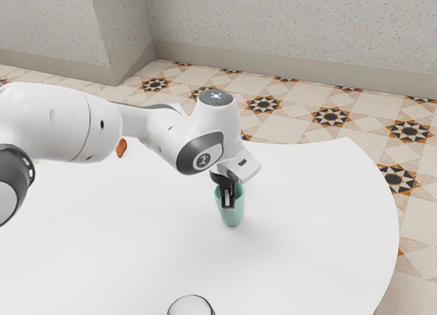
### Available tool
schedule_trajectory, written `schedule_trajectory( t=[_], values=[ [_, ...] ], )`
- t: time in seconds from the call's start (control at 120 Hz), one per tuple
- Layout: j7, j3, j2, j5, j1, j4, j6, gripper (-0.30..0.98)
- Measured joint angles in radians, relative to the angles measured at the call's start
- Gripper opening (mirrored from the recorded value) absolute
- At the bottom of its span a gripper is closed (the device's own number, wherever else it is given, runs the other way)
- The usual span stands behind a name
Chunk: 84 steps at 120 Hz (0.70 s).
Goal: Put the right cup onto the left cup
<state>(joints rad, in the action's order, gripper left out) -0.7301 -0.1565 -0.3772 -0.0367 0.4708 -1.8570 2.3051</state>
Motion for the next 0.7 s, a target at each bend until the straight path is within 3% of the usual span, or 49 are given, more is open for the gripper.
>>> schedule_trajectory(
  t=[0.367,0.7],
  values=[
    [0.004,-0.007,0.074,-0.026,-0.040,0.178,-0.173,-0.10],
    [-0.048,-0.036,-0.060,-0.050,-0.106,0.425,-0.306,-0.10]
  ],
)
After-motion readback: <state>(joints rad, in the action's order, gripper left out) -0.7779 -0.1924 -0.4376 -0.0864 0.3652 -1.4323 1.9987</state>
